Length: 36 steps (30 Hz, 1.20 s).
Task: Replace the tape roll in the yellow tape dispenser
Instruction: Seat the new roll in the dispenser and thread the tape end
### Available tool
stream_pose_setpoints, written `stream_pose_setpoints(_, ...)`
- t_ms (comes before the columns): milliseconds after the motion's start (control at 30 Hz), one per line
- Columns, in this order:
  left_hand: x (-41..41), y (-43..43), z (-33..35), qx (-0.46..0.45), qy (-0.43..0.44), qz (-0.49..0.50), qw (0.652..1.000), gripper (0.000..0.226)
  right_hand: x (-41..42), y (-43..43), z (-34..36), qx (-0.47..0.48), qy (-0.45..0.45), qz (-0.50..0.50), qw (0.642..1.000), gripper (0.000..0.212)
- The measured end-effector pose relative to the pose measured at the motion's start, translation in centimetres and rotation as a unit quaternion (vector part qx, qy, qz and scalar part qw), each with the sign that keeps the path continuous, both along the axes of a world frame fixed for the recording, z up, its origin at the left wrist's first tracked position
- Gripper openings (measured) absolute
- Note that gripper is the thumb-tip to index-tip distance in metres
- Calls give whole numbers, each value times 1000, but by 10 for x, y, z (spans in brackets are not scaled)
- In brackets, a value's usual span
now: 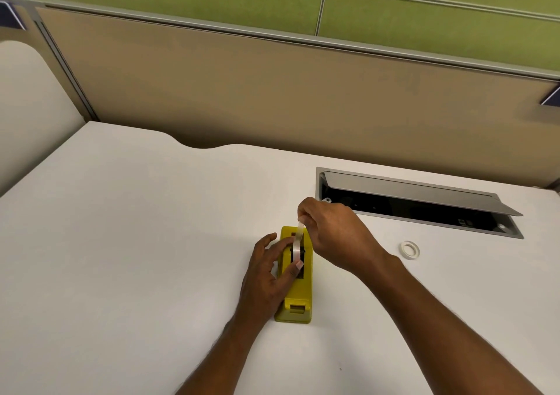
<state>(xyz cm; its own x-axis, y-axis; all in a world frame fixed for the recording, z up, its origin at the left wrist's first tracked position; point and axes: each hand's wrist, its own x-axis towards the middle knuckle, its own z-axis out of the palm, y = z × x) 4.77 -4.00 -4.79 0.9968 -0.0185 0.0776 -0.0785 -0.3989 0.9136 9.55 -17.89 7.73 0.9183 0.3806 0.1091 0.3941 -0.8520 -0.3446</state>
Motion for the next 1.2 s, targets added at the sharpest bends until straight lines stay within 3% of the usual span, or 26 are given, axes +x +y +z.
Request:
stream_pose_setpoints(200, -1, 1, -1, -1, 3, -4, 1000, 48, -3, 3, 5, 4, 11, 12, 1000, 10)
stream_pose_setpoints(433, -1, 0, 3, -11, 8, 6, 1000, 35, -2, 3, 8, -10, 3, 21, 1000, 8)
stream_pose_setpoints(667, 0, -1, 1, -2, 12, 4, 1000, 42, -2, 2, 11, -24, -44, 12, 999, 6)
stream_pose_setpoints(1200, -2, 0, 3, -2, 12, 0, 1000, 46, -9, 0, 10, -15, -44, 7, 999, 12)
